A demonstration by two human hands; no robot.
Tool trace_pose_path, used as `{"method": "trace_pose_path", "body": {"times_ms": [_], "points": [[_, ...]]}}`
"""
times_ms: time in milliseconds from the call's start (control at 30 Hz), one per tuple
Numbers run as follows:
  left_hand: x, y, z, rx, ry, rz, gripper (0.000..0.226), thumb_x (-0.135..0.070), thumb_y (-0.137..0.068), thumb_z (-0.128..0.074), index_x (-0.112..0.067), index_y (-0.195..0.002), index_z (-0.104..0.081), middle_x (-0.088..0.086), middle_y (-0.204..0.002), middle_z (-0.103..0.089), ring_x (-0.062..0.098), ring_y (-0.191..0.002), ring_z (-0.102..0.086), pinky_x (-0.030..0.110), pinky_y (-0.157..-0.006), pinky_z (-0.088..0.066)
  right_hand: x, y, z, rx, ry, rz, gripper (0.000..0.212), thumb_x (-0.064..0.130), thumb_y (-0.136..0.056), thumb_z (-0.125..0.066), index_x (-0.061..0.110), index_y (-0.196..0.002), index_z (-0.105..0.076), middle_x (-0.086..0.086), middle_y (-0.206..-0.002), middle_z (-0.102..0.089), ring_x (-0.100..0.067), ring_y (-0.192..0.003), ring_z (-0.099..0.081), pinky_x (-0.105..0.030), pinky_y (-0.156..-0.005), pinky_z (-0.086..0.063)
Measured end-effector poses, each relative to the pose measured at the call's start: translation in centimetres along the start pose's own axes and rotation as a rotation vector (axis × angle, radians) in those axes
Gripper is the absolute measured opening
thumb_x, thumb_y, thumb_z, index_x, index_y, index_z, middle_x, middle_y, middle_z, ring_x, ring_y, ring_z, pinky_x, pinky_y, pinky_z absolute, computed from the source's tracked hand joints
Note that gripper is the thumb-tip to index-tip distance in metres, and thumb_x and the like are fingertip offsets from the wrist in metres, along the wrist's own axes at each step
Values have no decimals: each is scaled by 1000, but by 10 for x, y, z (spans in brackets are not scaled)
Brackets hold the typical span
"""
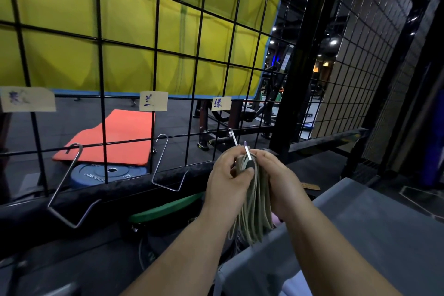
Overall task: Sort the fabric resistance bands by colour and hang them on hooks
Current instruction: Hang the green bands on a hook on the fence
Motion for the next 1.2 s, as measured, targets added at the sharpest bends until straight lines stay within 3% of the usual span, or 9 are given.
{"method": "trace_pose_path", "body": {"times_ms": [100,233,367,433,633,767,967,1100,1200], "points": [[1,-1,0,6,109,27,44,-3,-87,-56,-43,-103,-65,-27,-116,-59,-12,-108,-53,17,-90,-42,3,1,0,4,44,32,26,25,-102,-46,14,-113,-67,-18,-108,-71,-32,-99,-69,-46,-87,-53],[7,-1,-2,3,213,77,43,-6,-89,-54,-43,-106,-67,-20,-115,-62,-2,-108,-59,23,-86,-47,1,4,1,34,138,77,27,26,-103,-43,18,-113,-68,-10,-104,-74,-21,-90,-70,-29,-67,-53],[10,0,0,7,301,84,38,-6,-91,-53,-36,-109,-67,-11,-114,-66,2,-107,-62,23,-88,-48,-8,10,2,31,218,127,25,28,-101,-49,29,-113,-70,-2,-113,-72,-18,-107,-68,-39,-91,-52],[8,1,3,-5,338,80,38,-1,-93,-52,-31,-111,-66,-13,-110,-68,-2,-104,-63,19,-85,-47,-12,13,1,16,259,157,23,27,-98,-54,32,-115,-68,6,-117,-70,-11,-113,-64,-36,-98,-48],[11,3,4,29,296,85,33,-17,-91,-56,-41,-113,-65,-13,-120,-66,-1,-112,-60,26,-97,-47,-15,13,-5,19,129,88,27,28,-102,-46,20,-121,-65,-6,-111,-72,-22,-106,-68,-34,-85,-53],[8,2,5,22,267,90,27,-19,-99,-51,-34,-114,-67,-20,-111,-64,-17,-97,-58,6,-76,-46,-19,14,-4,13,189,123,20,32,-96,-59,35,-115,-64,-5,-115,-69,-25,-109,-66,-43,-94,-53],[2,-5,3,-110,324,137,19,-17,-98,-54,-17,-106,-71,-13,-97,-66,-17,-76,-60,3,-59,-45,-17,17,-1,46,259,187,31,24,-79,-69,39,-106,-63,0,-113,-68,-19,-105,-66,-37,-89,-55],[2,-10,1,-162,330,198,17,-21,-97,-56,-15,-97,-72,-5,-96,-70,2,-87,-66,16,-71,-51,-13,15,-1,-23,349,259,24,13,-88,-66,33,-102,-67,5,-105,-68,-11,-96,-64,-28,-82,-53],[5,-12,1,-164,331,214,16,-21,-95,-58,-20,-90,-73,-1,-100,-72,11,-98,-66,27,-87,-51,-9,14,-3,-101,403,321,17,32,-84,-63,35,-99,-70,2,-113,-65,-12,-100,-64,-35,-90,-53]]}}
Point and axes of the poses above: each hand's wrist, its own y-axis away from the middle knuckle, its own z-axis out of the back of the hand, x = y × z, the point moved 2 cm from there along -y, towards the middle knuckle
